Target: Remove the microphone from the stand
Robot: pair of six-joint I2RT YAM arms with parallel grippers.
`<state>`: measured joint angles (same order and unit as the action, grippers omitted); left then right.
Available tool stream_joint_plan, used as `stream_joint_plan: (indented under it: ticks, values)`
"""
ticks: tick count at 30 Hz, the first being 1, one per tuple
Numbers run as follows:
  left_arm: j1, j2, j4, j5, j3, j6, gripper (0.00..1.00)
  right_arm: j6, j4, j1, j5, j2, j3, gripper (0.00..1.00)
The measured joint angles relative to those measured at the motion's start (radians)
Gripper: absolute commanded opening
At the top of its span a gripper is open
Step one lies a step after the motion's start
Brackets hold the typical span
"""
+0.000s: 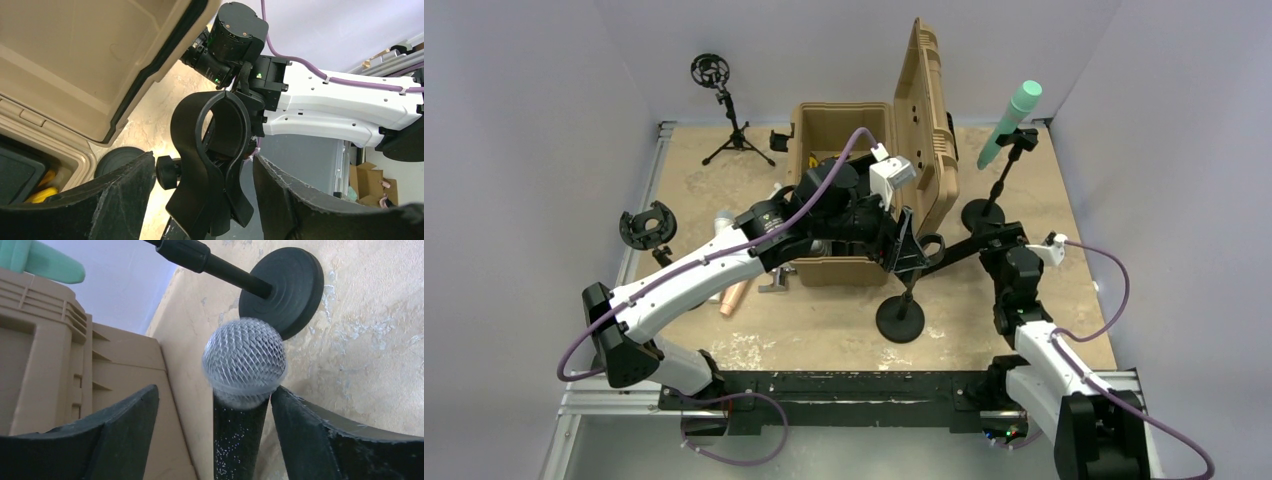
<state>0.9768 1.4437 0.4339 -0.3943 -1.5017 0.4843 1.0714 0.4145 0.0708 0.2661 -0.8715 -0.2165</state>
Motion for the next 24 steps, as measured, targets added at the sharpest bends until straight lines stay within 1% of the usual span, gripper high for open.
stream_joint_plan:
  ticks: [2,3,7,13,20,22,24]
  values:
    - [-0.007,0.000,0.000,-0.001,0.000,0.005,0.73,-0.025,0.007,0.000,-0.001,-0.016,-0.006,0.96]
    - [-0.011,0.000,0.002,-0.003,-0.002,0.006,0.73,-0.035,0.006,0.000,-0.003,-0.024,-0.011,0.98]
    - [-0.022,0.006,0.001,-0.015,-0.022,0.013,0.73,-0.057,0.000,0.000,-0.008,-0.031,-0.027,0.99]
    - [-0.037,0.031,0.023,-0.034,-0.069,0.010,0.63,-0.079,-0.047,0.000,-0.008,-0.018,-0.057,0.99]
    - [-0.063,0.046,0.049,-0.045,-0.085,0.004,0.53,-0.143,-0.103,0.000,-0.023,0.051,-0.061,0.96]
    - [-0.063,0.053,0.048,-0.051,-0.085,0.006,0.50,-0.160,-0.122,0.000,-0.023,0.085,-0.061,0.97]
    - [-0.063,0.064,0.045,-0.056,-0.084,0.011,0.49,-0.183,-0.133,0.000,-0.023,0.116,-0.061,0.99]
